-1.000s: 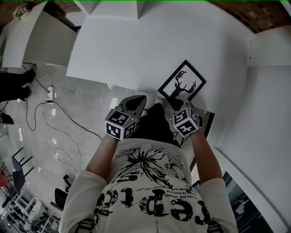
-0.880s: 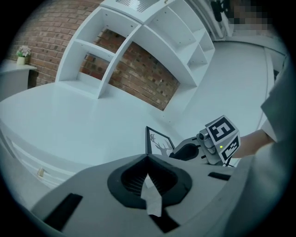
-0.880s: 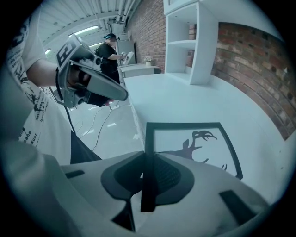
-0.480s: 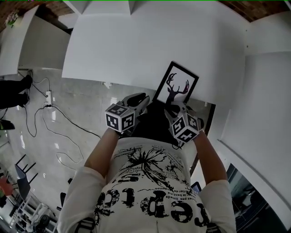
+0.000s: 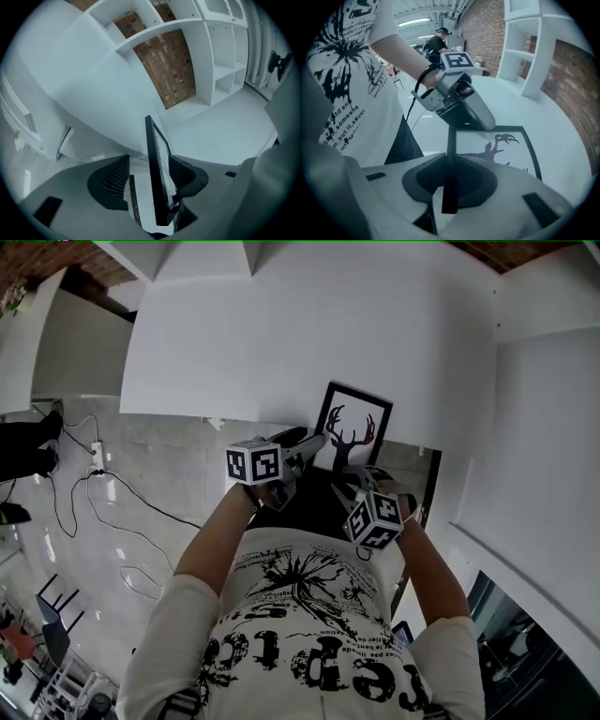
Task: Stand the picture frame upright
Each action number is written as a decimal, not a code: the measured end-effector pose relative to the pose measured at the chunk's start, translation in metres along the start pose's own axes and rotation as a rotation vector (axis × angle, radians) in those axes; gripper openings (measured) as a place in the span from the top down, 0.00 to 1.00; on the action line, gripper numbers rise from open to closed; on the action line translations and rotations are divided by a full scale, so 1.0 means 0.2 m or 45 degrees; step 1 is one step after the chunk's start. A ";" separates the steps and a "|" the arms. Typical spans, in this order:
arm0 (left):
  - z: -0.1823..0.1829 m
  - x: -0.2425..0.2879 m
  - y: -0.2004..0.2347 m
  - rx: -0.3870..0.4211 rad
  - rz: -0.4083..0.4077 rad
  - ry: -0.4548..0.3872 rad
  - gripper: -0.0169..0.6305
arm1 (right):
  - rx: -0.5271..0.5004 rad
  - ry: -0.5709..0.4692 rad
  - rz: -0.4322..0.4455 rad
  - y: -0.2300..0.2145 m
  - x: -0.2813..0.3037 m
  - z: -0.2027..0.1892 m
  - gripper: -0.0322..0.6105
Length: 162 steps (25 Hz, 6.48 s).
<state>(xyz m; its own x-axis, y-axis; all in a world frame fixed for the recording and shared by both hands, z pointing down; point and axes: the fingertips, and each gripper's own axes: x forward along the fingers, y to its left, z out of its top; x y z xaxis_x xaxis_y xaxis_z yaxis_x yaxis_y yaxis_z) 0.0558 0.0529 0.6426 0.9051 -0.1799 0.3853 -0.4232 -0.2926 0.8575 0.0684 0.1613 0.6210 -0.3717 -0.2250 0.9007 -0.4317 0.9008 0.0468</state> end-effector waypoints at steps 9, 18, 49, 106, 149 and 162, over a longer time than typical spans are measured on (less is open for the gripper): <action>-0.07 0.04 -0.04 -0.083 -0.081 0.118 0.65 | -0.153 0.006 0.078 0.06 -0.02 -0.03 0.84; -0.07 0.08 -0.06 -0.172 -0.122 0.154 0.82 | -0.130 -0.001 0.119 0.05 -0.01 -0.04 0.84; -0.07 0.08 -0.05 -0.175 -0.071 0.233 0.82 | 1.697 -0.708 0.237 -0.42 -0.05 -0.37 0.71; 1.77 -0.63 -0.13 0.914 -0.096 -0.174 0.81 | 0.858 -0.888 -0.148 -1.67 -0.23 1.19 0.81; 2.34 -0.51 0.60 1.376 0.107 -0.029 0.75 | 0.843 -0.532 -0.577 -2.20 0.40 1.49 0.81; 2.41 -0.49 0.64 1.355 0.181 -0.037 0.72 | 0.853 -0.542 -0.630 -2.25 0.42 1.50 0.81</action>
<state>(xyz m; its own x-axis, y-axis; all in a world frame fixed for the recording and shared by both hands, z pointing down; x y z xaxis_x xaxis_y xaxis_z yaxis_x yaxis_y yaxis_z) -0.1078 -0.4187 0.5499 0.8494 -0.2950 0.4377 -0.3561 -0.9323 0.0627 -0.0146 -0.3748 0.5465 -0.2317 -0.7623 0.6043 -0.9558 0.2939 0.0044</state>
